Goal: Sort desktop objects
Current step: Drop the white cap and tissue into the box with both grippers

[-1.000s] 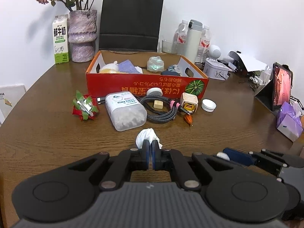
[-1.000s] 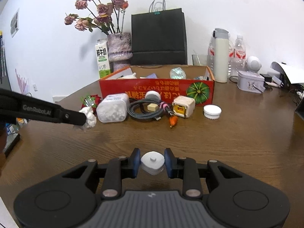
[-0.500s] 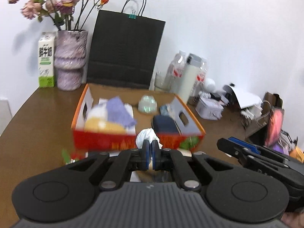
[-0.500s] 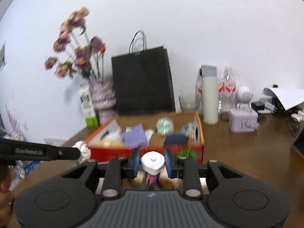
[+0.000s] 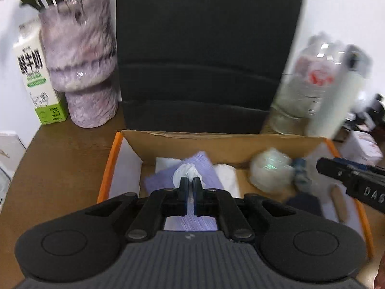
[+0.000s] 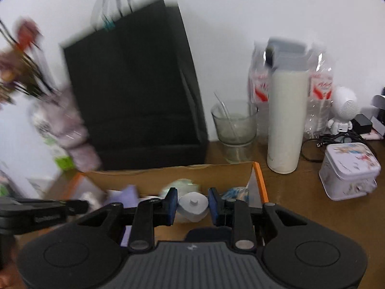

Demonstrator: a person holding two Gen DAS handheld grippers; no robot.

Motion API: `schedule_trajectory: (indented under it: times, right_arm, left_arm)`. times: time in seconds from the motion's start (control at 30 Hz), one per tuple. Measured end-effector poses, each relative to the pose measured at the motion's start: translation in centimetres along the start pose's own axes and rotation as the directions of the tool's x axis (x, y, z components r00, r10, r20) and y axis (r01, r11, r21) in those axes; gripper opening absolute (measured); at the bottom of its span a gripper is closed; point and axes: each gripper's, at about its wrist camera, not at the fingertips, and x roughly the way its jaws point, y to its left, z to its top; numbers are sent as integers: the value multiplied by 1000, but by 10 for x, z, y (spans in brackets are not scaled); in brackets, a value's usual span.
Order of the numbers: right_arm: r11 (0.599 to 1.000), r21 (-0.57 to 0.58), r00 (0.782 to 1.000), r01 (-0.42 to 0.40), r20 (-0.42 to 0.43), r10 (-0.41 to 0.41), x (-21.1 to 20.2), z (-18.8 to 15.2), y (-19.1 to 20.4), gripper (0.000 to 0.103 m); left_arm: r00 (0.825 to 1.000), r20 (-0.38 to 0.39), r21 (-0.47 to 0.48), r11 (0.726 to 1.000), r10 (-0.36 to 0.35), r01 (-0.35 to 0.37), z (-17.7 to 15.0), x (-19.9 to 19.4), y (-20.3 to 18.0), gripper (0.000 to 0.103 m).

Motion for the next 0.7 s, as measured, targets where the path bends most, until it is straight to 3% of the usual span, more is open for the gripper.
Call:
schedule_trajectory:
  times: [0.1,0.13,0.23,0.3,0.37,0.53,0.7]
  right_arm:
    - [997,-47,996,57,-58,-60,42,1,2,27]
    - [996,-58,995,68,-63,-72,50,1,2,30]
    - [996,-59,995,66,-71,-70,59,1,1,47]
    - [999,-39,998,32,-59,-34,52,-1,-1,53]
    - [999,-34,999,14,-42,-16,39,-3,-1,53]
    - [1000,4,999,-29,22,29,-11,-11,4,73]
    - [997,32,996,-76,53,74,-61,-37,17,77]
  left_arm:
    - [1000,-21,-55,998,11,-12,0,19,3,9]
    - [1000,-20,-52,999,-1,0,0,20,1,15]
    - [1000,9,8,1000,6,-6,-2,13,-8,50]
    - [999,32,45,999,20,-21,-1,2,-14,56]
    - [999,44,35,999,13,-15,-3,-15,-13,79]
    - [996,90,25,1000,-19,17,-25,-72,-8,89]
    - [988,150,5,1000,-25,25,-67,-133,9,100]
